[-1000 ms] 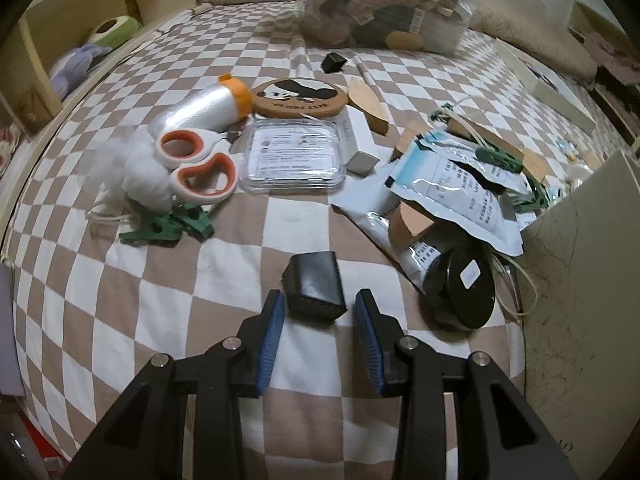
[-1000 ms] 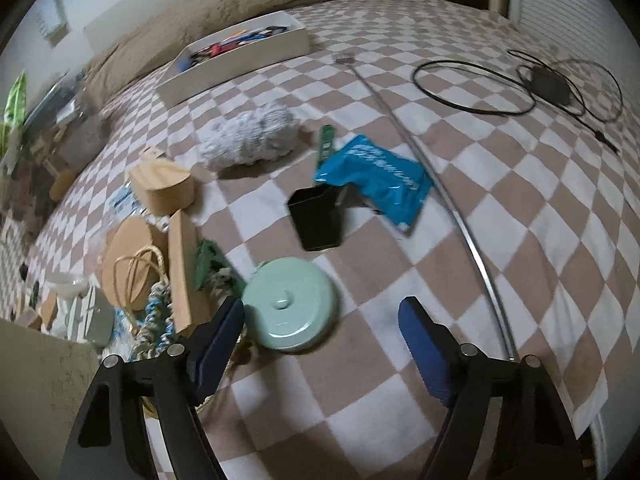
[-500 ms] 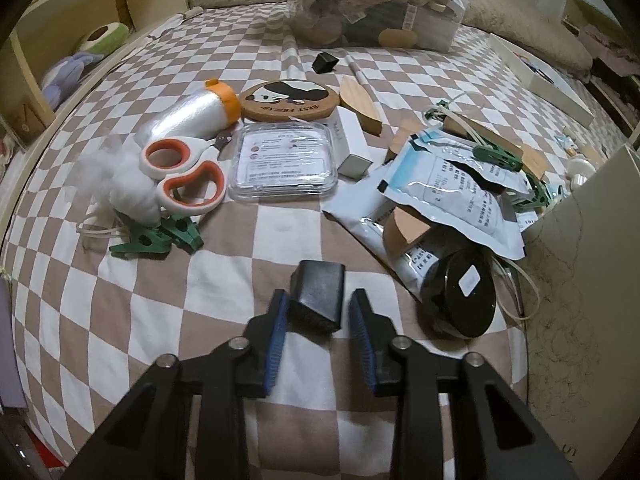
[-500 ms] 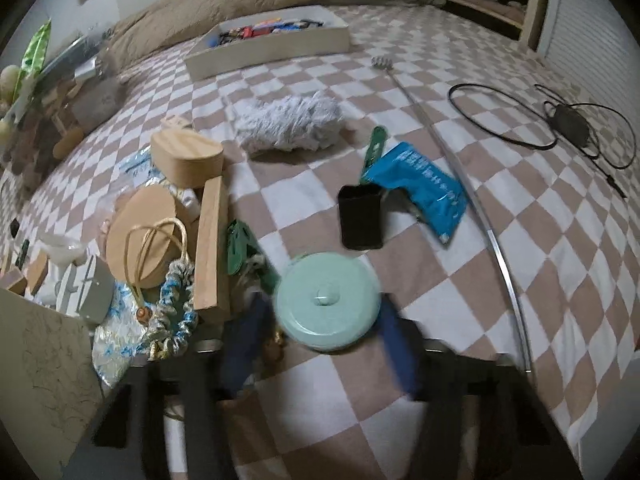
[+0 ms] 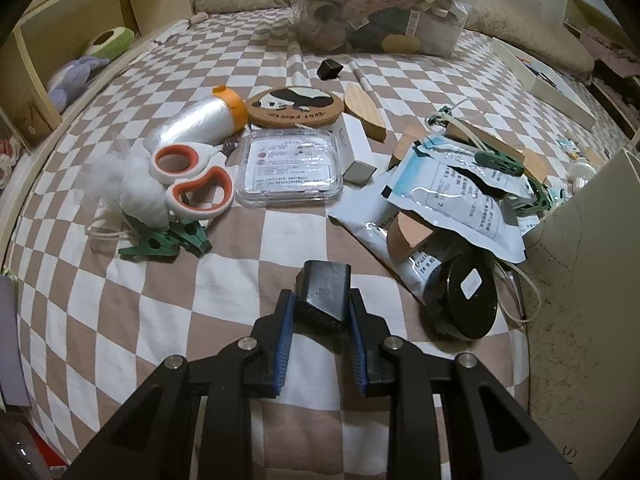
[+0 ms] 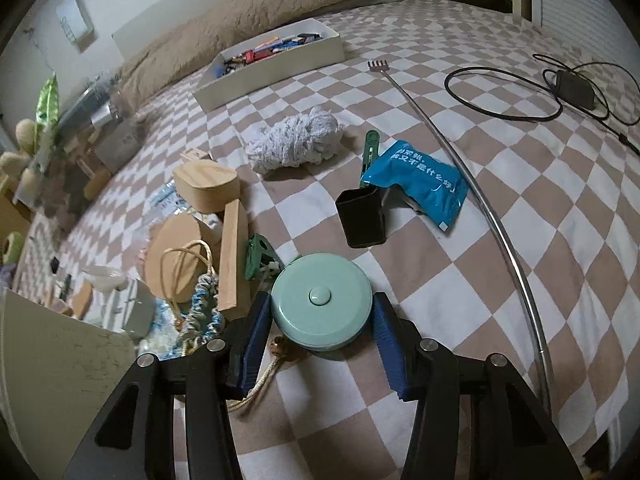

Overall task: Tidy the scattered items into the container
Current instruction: 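Lift the black cube and tape measure and carry both over the white box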

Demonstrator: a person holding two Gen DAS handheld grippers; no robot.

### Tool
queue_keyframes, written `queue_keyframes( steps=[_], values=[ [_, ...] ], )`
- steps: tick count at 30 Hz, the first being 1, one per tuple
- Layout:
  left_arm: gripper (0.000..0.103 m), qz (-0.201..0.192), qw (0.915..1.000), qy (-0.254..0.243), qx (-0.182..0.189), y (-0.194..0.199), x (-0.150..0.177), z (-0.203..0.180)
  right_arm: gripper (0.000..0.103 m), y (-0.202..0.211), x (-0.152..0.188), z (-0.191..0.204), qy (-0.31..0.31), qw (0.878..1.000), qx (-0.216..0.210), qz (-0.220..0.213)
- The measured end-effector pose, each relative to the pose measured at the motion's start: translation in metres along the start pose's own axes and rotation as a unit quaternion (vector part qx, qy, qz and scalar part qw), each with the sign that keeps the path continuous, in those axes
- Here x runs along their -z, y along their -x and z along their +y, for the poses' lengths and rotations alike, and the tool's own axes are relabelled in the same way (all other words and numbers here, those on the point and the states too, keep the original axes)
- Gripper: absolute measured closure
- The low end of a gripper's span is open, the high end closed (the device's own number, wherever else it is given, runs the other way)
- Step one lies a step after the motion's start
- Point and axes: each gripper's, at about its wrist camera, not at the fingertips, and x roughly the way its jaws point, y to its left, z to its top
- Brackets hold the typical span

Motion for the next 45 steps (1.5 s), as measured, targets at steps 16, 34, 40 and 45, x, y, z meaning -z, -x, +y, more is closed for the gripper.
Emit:
queue_keyframes(
  steps=[16, 34, 40, 45],
  values=[
    [0.078, -0.053, 0.9983, 0.025, 0.008, 0.031, 0.002, 0.007, 0.052, 0.045, 0.005, 0.009, 0.013, 0.997, -0.043, -0.059],
    [0.078, -0.140, 0.9883, -0.006, 0.060, 0.111, 0.003, -0.034, 0.052, 0.130, 0.005, 0.033, 0.090, 0.985, -0.111, -0.102],
    [0.078, -0.165, 0.9823, -0.025, 0.084, 0.139, 0.007, -0.050, 0.052, 0.156, 0.011, 0.045, 0.120, 0.977, -0.138, -0.109],
    [0.078, -0.179, 0.9775, -0.046, 0.102, 0.159, 0.015, -0.068, 0.052, 0.170, 0.021, 0.055, 0.146, 0.970, -0.157, -0.111]
  ],
)
